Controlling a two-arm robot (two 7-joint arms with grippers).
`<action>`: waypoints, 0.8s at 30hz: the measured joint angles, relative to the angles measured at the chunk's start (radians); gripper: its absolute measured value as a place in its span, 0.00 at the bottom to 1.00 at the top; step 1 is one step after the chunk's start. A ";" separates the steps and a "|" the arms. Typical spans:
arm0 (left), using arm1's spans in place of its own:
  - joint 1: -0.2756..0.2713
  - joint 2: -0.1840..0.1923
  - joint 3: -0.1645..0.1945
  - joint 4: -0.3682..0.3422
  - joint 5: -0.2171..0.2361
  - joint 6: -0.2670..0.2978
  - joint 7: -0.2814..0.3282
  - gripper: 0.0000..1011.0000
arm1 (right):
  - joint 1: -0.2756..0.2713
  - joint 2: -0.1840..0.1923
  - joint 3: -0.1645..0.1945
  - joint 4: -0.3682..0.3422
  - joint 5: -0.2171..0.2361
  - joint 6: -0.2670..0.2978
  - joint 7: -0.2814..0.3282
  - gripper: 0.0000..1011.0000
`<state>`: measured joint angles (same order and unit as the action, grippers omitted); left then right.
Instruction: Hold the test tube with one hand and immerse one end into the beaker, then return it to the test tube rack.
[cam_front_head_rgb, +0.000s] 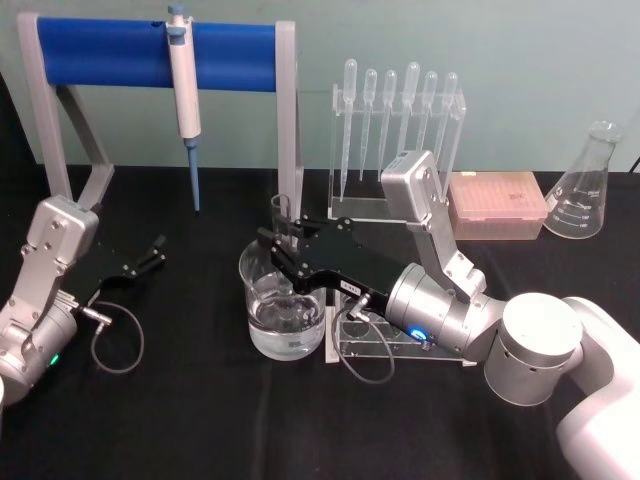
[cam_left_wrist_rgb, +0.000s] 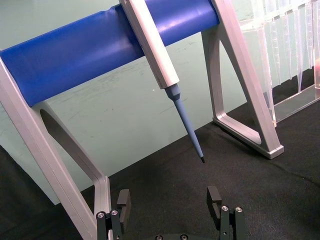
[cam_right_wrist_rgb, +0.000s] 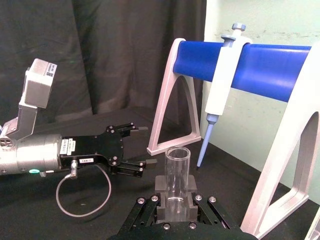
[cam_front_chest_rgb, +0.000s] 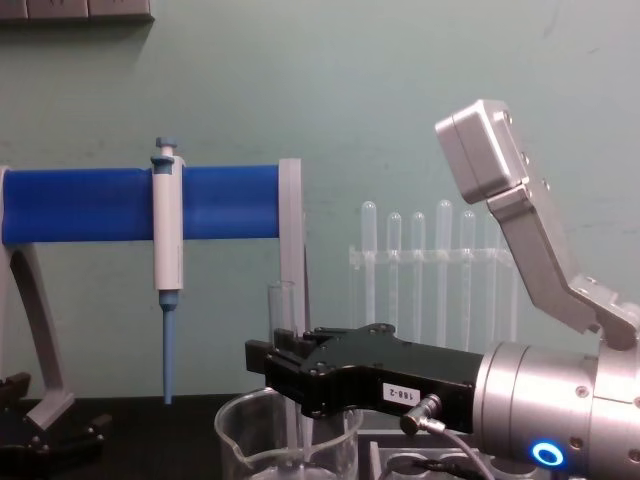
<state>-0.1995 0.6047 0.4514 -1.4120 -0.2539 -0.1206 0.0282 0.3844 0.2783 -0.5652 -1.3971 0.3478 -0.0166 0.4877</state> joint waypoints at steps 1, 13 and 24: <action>0.000 0.000 0.000 0.000 0.000 0.000 0.000 0.99 | 0.000 0.000 0.000 0.000 0.000 0.000 0.000 0.22; 0.000 0.000 0.000 0.000 0.000 0.000 0.000 0.99 | 0.000 0.000 0.000 0.000 0.000 0.000 0.000 0.23; 0.000 0.000 0.000 0.000 0.000 0.000 0.000 0.99 | 0.000 0.000 0.000 0.000 0.000 0.000 0.000 0.22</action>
<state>-0.1995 0.6046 0.4514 -1.4120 -0.2539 -0.1206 0.0283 0.3843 0.2783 -0.5652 -1.3971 0.3478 -0.0166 0.4878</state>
